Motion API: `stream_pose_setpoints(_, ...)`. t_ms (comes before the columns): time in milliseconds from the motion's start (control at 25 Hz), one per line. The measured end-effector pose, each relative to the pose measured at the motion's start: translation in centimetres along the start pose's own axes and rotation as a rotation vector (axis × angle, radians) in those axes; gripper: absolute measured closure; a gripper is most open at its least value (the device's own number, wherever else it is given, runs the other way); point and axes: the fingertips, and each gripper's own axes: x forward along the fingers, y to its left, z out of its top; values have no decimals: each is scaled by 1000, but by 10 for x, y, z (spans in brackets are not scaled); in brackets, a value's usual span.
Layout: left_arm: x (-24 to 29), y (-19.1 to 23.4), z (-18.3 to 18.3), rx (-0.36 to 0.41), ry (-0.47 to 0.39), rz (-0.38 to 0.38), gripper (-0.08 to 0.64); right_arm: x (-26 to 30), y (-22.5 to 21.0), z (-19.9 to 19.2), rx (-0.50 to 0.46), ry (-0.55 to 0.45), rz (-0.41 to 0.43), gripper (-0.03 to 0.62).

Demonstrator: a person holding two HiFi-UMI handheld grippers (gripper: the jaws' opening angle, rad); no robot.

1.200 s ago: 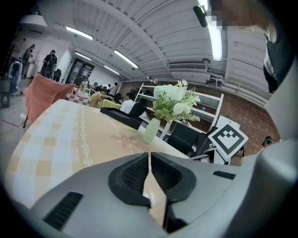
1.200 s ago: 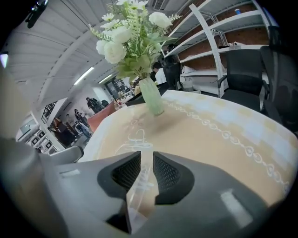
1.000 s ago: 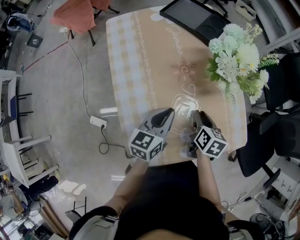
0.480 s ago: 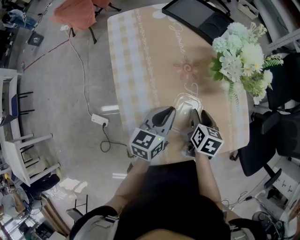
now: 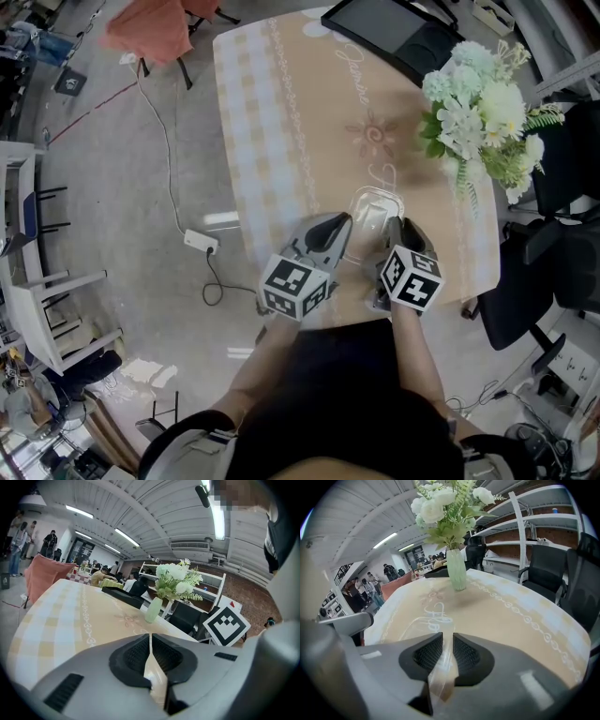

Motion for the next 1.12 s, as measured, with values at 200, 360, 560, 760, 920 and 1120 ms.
stream_pose_setpoints(200, -4, -1, 2, 9, -2, 1, 537, -2, -4, 4, 64, -24, 10, 528)
stream_pose_setpoints(360, -9, -3, 4, 13, -12, -4, 537, -6, -4, 3, 90, -35, 13, 528)
stream_pose_setpoints(560, -18, -3, 6, 22, -25, -8, 537, -14, 1, 4, 93, -60, 17, 528)
stream_pose_setpoints(760, -27, -3, 5, 27, -34, -15, 536, -23, 4, 8, 102, -96, 15, 528)
stream_pose_setpoints(920, -37, -5, 6, 40, -43, -28, 537, -33, 8, 9, 111, -126, 8, 528)
stream_pose_setpoints(1120, -51, -8, 7, 56, -58, -41, 537, -47, 16, 7, 123, -163, 7, 529)
